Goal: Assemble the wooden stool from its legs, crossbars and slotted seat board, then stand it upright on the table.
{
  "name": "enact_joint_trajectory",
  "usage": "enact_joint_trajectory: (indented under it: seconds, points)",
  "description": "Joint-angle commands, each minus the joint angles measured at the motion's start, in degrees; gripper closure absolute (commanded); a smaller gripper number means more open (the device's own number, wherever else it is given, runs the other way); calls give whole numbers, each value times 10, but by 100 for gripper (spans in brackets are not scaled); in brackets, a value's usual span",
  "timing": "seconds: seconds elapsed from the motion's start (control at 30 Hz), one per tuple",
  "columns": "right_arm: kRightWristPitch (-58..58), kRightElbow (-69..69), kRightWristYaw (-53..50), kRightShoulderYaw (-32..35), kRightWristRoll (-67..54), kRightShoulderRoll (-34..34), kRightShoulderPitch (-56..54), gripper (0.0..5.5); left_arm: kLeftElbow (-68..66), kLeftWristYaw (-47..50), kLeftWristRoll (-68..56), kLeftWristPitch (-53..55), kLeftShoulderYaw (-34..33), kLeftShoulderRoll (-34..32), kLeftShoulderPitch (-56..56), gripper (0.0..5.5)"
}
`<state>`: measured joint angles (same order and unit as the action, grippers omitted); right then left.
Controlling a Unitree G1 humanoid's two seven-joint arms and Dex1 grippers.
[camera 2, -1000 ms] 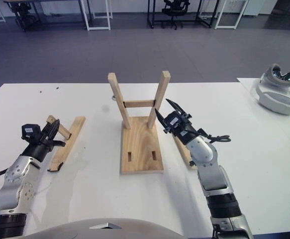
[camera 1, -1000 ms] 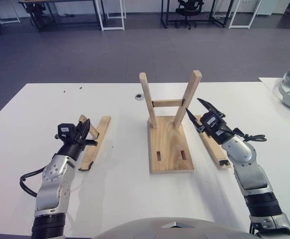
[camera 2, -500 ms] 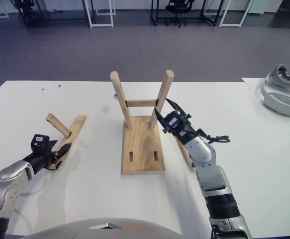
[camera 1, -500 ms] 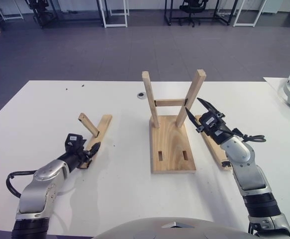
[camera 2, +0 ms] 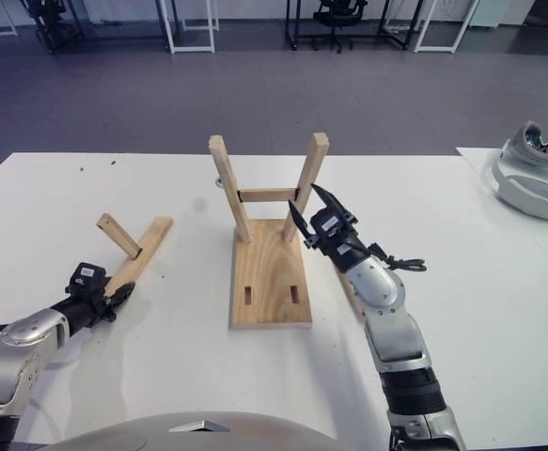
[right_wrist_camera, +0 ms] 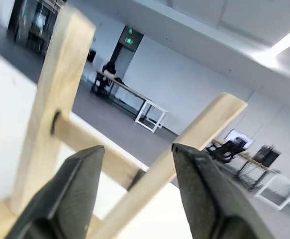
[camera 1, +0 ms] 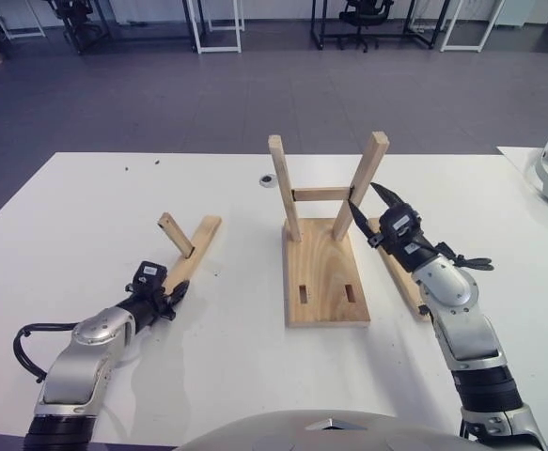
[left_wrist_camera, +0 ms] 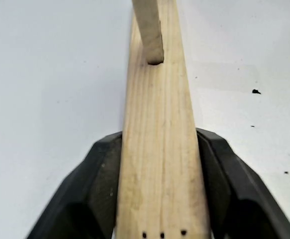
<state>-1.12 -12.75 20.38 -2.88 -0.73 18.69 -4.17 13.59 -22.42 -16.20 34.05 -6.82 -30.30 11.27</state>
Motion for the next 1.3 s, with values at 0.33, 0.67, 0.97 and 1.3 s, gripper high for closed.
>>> enact_joint_trajectory:
  seconds: [0.33,0.67,0.97,1.3]
  points:
    - [442,24,-122,134,-613,-129,-396,204,176,-82,-166,-89,-41,1,-254,345]
    - [470,25,-295,184,-776,-180,-406,253,203,-104,-61,-124,79,-13,-270,345]
    - [472,-23,-346,188,-836,-130,-340,425,219,-105,-73,-118,83,4,-255,345]
    - [453,-173,-265,233,-776,-47,-80,447,237,-118,-86,-101,78,-8,-159,234]
